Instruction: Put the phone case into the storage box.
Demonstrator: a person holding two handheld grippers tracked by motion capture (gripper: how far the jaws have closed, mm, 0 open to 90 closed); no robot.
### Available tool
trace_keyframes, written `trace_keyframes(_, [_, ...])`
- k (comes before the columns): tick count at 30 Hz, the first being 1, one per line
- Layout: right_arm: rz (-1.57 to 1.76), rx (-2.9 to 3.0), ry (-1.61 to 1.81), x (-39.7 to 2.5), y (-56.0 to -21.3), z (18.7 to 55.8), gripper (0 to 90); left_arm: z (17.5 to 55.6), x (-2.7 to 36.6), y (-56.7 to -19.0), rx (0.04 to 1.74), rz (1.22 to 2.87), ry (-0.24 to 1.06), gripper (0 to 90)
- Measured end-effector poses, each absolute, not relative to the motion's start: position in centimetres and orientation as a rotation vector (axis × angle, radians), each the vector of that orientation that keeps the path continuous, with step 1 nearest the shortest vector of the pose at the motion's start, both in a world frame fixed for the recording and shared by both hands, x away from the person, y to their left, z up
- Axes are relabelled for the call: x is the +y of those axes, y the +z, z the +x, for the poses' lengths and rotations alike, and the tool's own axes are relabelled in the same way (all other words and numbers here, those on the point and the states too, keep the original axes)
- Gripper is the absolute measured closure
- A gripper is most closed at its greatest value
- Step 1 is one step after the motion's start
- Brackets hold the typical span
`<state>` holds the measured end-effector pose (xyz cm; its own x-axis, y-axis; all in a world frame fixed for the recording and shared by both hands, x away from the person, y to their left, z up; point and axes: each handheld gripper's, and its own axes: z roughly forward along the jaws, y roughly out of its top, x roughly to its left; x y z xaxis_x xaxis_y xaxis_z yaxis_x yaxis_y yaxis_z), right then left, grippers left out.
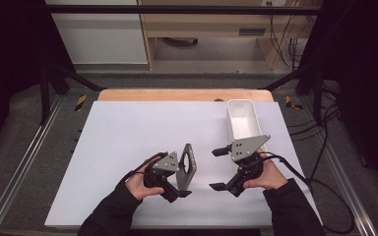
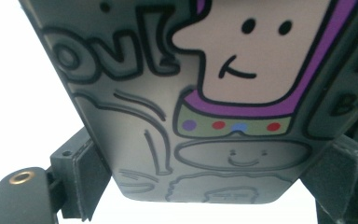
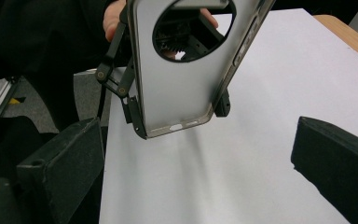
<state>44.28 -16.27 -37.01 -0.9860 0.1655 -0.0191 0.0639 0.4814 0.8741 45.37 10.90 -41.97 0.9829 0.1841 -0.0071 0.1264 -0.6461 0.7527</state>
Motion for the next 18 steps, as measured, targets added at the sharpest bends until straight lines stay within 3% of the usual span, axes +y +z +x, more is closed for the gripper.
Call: trace_keyframes(18, [0.195,2.599,1.596,-15.43,-36.6,44.35,3.2,45.28,10.54,-41.22,0.178,2.193,0.103,11.3])
